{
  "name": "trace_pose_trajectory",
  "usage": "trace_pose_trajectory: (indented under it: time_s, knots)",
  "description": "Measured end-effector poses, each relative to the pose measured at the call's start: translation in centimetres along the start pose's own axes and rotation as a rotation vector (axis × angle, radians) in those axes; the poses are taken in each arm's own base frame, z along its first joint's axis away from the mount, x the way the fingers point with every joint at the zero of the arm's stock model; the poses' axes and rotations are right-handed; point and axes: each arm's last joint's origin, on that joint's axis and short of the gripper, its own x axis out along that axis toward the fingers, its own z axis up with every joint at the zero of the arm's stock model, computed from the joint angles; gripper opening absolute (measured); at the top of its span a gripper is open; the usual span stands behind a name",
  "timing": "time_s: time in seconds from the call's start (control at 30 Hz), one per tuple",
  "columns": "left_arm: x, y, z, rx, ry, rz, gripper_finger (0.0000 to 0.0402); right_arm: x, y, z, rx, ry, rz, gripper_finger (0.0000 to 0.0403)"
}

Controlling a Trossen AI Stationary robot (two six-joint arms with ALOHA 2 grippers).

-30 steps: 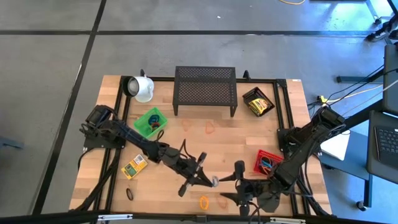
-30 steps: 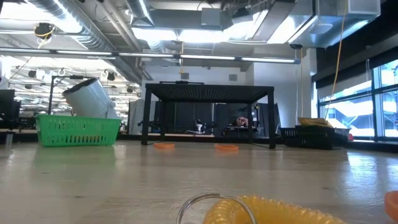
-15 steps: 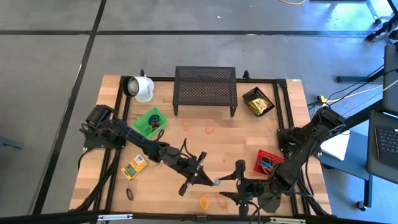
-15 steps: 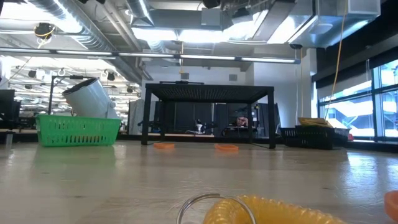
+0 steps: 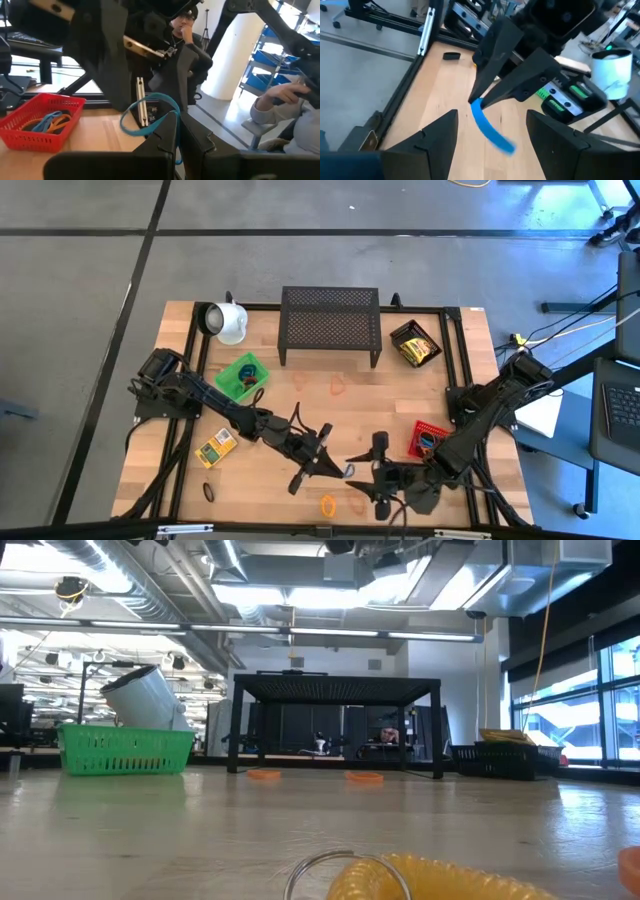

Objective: Pick & Place Office Desk Supplies
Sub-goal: Put the blue rubber band into the red bin

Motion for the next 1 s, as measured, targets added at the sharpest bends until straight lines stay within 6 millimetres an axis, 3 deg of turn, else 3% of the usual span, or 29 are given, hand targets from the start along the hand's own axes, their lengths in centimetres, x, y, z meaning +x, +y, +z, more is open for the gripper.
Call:
trace_pose_trajectory:
  time_s: [0.37,0.53,0.8,1.0]
  knots:
    - [0.0,0.1,0.0,0.0,-0.009,0.039,0.0008,2.2,-0.5,-0.7,0.038,0.045,0.035,0.0215]
    - [0.0,0.1,0.0,0.0,-0.009,0.039,0.0008,2.2,-0.5,-0.7,0.054,0.049,0.048,0.0154]
    - [0.0,0.1,0.0,0.0,-0.007,0.038,0.0015,2.2,-0.5,-0.8,0.134,0.051,0.046,0.0014]
    - [0.0,-0.1,-0.1,0.015,0.002,0.033,0.0054,2.2,-0.4,-0.8,0.176,0.054,0.051,0.001]
